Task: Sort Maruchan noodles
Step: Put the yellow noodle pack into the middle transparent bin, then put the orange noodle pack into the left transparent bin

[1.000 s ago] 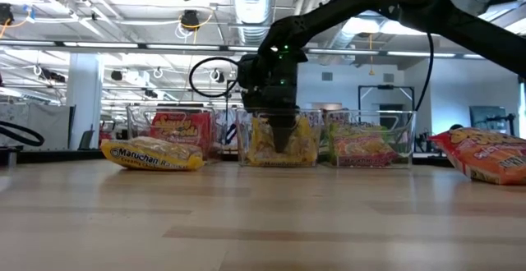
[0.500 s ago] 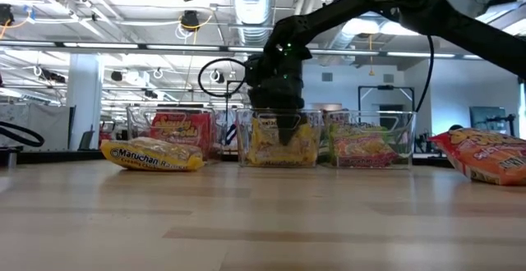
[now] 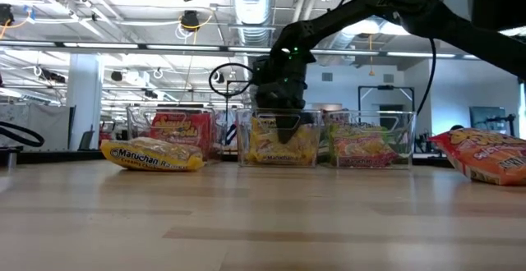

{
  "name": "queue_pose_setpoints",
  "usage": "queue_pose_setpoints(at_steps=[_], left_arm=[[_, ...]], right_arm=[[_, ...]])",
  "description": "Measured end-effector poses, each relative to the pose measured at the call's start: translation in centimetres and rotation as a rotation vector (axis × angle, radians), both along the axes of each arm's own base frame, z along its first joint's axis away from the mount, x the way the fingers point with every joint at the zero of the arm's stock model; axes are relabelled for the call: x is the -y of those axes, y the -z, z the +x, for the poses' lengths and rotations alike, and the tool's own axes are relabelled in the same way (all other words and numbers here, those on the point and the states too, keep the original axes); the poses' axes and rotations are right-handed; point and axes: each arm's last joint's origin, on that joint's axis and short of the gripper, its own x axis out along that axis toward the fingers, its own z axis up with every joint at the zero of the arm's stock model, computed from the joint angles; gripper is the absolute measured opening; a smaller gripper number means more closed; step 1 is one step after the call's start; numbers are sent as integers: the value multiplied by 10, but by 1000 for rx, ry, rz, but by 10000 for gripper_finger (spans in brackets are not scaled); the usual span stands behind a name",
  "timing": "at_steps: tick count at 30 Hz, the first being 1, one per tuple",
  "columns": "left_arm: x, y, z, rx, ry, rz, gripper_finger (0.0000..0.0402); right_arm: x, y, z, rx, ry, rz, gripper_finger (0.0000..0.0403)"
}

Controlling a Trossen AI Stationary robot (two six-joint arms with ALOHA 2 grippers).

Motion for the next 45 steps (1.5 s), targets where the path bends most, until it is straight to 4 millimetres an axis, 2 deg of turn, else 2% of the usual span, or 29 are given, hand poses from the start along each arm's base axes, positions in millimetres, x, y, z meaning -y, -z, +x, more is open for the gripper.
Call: queue_pose_setpoints(at_steps=[8,20,27,36,41,45], left_arm=[[0,0,0,2,-3,-3,151],[0,0,0,-13,18,9,151],[0,0,0,-16,26,2,151],[2,3,-2,-55,62,-27,151],[8,7,-9,-100,73,-46,151],[15,7,-10,-84,105,-39,151]], right_arm=[[-1,-1,0,5,-6,8,71],[-5,-40,-7,-12,-17,18,71],[-21,-63,-20,-47,-76,73,71],[-66,-121,-24,68,-157,3,71],[-104,-167,-37,160,-178,-36,71],[-135,-195,-52,208,-180,-45,71]])
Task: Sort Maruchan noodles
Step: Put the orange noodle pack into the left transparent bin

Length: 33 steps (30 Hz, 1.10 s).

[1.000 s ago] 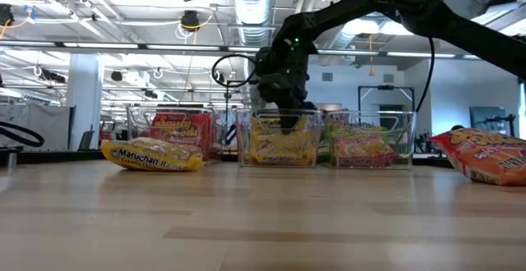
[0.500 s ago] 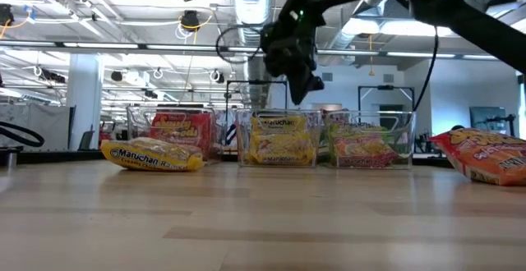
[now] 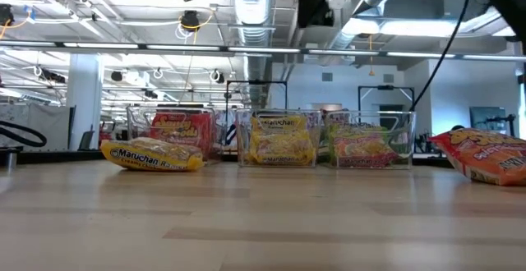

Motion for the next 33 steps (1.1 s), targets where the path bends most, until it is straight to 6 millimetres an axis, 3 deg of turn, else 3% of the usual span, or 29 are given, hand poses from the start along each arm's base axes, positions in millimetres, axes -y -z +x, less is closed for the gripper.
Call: queue_pose_setpoints(at_steps=[5,12,21,33], left_arm=[[10,7,0,9,42,23,151],[18,55,-3,-50,34,31,151],[21,94,-3,51,79,-58,151],[22,102,-1,106,97,-99,151]], right_arm=[[-36,-13,-26,-49,53,-107,71],[-74,1,-70,-145,205,-97,71],[-119,47,-121,-196,385,3,71],[-168,111,-178,-222,590,188,71]])
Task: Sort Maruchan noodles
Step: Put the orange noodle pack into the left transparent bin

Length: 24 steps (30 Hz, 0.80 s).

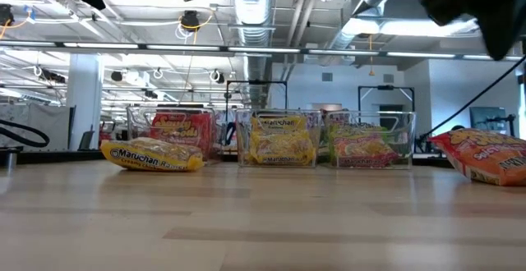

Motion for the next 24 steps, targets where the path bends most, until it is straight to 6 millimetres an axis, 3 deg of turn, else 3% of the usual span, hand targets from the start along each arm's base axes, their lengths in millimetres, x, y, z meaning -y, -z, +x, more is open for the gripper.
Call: queue_pose_setpoints(at_steps=[5,9,16,24], left_arm=[[1,1,0,-15,23,-23,151],[1,1,0,-18,28,-27,151],[2,-1,1,-3,41,-26,151],[5,-5,6,46,95,-1,151]], right_arm=[[-14,18,-11,-69,28,18,77],[-24,20,-14,-73,22,34,99],[-32,32,-12,-162,10,-47,174],[-21,61,6,-372,12,-178,255]])
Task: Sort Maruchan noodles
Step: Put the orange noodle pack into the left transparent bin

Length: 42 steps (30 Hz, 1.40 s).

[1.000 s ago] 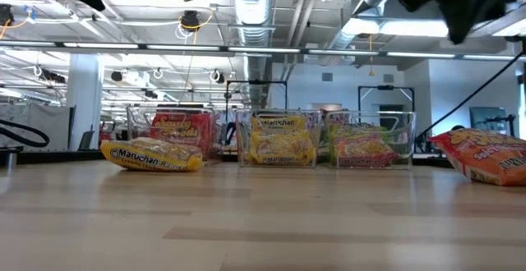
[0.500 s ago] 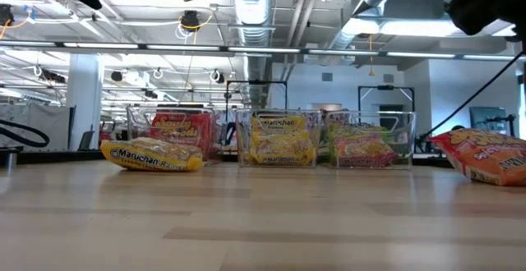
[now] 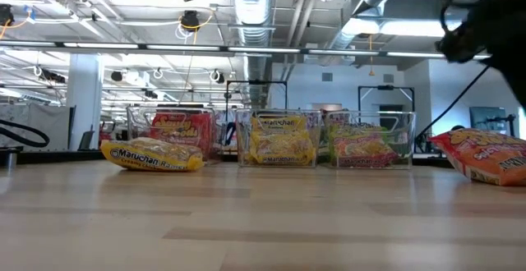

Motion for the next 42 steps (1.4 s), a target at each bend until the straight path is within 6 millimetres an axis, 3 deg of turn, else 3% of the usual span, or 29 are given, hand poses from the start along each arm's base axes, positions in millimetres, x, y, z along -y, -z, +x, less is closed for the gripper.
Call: queue_pose_setpoints(at_steps=[6,13,22,26,35,37,42], left_arm=[[1,-2,2,19,23,15,151],[1,-2,2,19,21,15,151],[1,-2,2,19,21,15,151],[1,-2,2,19,21,15,151],[1,-2,2,24,11,10,151],[1,-2,2,28,-2,-6,151],[1,-2,2,40,-33,-45,151]], right_arm=[[17,21,22,-61,-59,-1,260],[38,42,34,-179,-90,-10,260],[44,73,49,-224,-124,65,254],[43,76,50,-231,-121,89,208],[39,76,50,-229,-86,140,29],[38,72,52,-237,-78,146,12],[29,53,69,-184,-93,146,13]])
